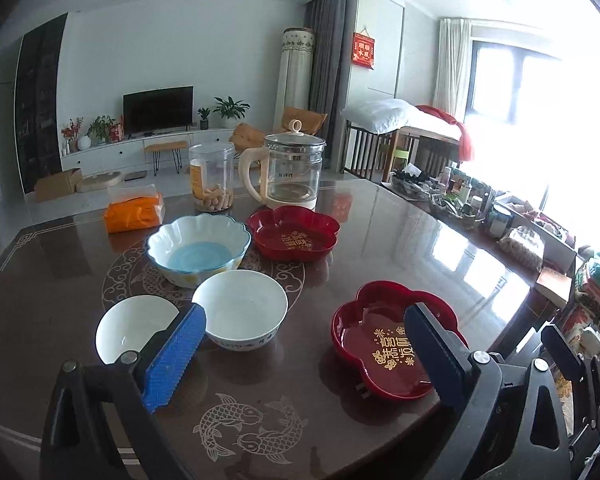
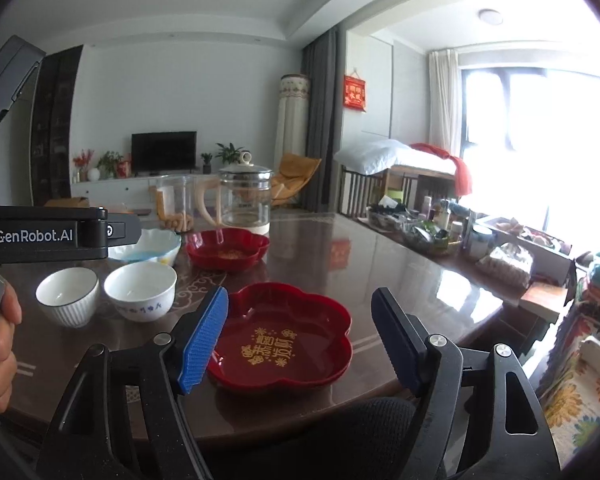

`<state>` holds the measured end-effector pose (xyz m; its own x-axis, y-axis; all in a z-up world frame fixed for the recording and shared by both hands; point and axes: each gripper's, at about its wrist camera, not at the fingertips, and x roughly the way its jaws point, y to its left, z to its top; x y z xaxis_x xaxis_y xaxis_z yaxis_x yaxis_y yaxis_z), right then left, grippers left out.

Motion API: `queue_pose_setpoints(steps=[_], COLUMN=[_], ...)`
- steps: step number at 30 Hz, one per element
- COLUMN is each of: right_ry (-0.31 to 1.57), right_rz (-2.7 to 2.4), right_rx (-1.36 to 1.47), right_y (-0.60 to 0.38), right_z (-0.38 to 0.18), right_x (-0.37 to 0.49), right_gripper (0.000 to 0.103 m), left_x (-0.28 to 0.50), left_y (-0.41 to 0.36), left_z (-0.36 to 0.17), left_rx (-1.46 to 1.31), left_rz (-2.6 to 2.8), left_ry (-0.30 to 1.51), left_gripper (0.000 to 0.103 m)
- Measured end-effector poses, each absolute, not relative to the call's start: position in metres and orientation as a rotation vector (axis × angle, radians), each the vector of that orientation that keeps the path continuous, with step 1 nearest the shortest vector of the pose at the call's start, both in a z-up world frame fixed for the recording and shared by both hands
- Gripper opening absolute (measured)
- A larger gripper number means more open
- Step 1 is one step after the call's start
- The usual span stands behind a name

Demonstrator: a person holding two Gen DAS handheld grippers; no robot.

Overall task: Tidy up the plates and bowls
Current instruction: 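Withdraw both tools and move toward the remaining red plate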

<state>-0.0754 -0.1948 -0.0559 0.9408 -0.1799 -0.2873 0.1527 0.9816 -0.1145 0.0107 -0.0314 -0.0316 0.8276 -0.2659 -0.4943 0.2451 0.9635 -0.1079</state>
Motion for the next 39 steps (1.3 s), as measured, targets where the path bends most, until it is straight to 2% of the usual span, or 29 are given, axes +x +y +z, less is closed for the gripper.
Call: queue_pose_setpoints(steps=[12, 23, 39], right_ry=[0.279, 0.251, 0.226], right_rz=[-0.151, -0.143, -0.116], right_rx=[-0.090, -0.082, -0.130], right_y=[-0.193, -0.194, -0.182], right_z=[-0.058, -0.056, -0.057], right_x=[-0.086, -0.092, -0.092], right_gripper=[0.078, 0.078, 0.078], left_x=[-0.004, -0.012, -0.017], left_y=[-0.035, -0.019, 0.017], left_z=[-0.031, -0.036, -0.079], left_rx=[0.015, 0.009, -0.030], left_rz=[-0.252, -0.218, -0.238], left_ry=[0.470, 0.499, 0.671], left_gripper=[0.099, 0.099, 0.099])
